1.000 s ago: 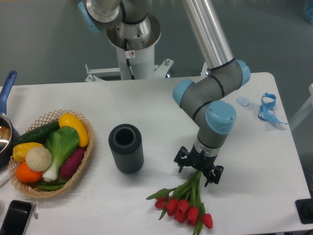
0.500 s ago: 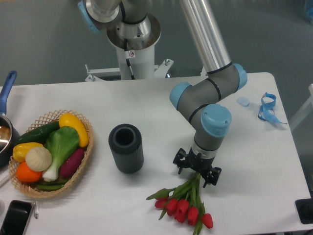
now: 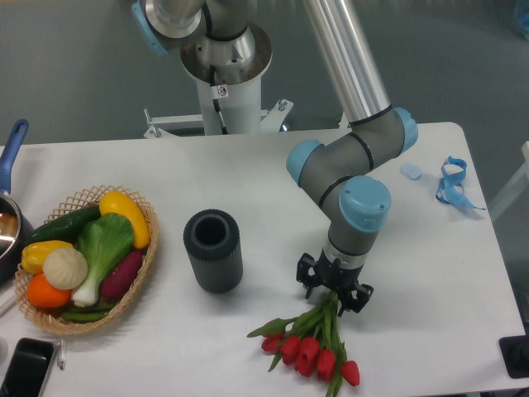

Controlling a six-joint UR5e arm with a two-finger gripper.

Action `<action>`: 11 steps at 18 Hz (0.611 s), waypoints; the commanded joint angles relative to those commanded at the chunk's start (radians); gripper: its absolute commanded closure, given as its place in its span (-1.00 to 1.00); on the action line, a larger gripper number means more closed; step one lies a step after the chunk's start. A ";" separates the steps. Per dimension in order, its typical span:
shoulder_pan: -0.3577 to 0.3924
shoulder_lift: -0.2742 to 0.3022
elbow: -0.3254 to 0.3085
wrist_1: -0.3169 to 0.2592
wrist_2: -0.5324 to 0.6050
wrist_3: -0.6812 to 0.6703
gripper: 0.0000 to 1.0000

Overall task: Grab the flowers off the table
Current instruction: 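Close the gripper around the tulip stems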

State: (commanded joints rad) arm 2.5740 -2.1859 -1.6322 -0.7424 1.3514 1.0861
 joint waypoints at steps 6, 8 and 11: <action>0.000 0.005 0.006 0.000 0.000 -0.002 0.44; 0.000 0.006 0.008 0.000 0.000 -0.003 0.46; 0.000 0.008 0.006 0.000 0.000 -0.003 0.61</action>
State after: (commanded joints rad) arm 2.5740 -2.1783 -1.6260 -0.7424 1.3514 1.0830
